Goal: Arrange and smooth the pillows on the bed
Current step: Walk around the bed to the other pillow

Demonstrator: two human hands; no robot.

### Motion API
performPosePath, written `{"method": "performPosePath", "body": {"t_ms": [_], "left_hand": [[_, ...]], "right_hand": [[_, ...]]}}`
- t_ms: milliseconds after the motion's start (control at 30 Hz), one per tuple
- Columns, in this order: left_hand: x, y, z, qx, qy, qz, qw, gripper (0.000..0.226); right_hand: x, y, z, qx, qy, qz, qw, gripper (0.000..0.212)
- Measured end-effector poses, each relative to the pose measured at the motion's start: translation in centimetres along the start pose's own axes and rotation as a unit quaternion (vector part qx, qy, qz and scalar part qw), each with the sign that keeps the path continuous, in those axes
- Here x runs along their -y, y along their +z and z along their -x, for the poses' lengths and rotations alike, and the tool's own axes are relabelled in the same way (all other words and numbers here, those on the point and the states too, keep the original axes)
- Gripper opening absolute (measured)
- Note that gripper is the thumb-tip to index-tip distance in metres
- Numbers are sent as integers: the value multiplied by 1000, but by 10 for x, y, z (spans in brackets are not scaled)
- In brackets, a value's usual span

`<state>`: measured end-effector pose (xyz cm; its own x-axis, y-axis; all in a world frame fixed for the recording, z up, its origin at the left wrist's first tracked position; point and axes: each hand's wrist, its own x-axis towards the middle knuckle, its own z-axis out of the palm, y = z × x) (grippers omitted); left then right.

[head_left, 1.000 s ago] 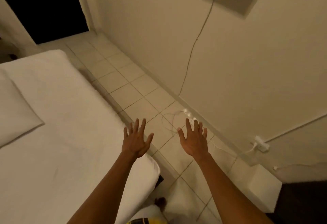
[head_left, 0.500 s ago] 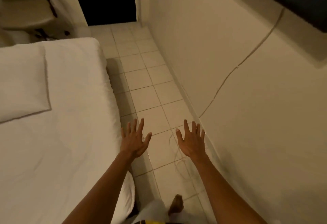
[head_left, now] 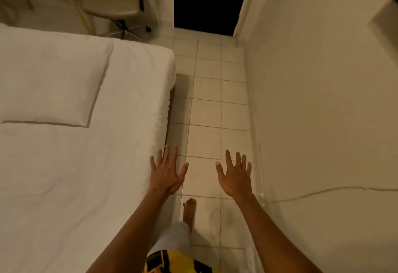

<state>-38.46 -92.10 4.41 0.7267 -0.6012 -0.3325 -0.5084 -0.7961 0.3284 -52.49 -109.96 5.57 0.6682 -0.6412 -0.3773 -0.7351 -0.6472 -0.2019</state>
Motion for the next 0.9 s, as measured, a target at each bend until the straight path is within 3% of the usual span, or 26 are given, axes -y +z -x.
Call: {"method": "performPosePath", "body": {"t_ms": [333,567,900], "left_hand": [[-24,-91,-206,-52,-26,11,998,88],[-15,-132,-344,-76,-96,9,992,77],[-47,-212,-539,-117,-172,69,976,76]], "right_hand": [[53,-104,-224,-8,-36,-19,999,69],[82,-155,-402,13,-77,10,997,70],[164,-248,-622,13,-196,25,980,69]]}}
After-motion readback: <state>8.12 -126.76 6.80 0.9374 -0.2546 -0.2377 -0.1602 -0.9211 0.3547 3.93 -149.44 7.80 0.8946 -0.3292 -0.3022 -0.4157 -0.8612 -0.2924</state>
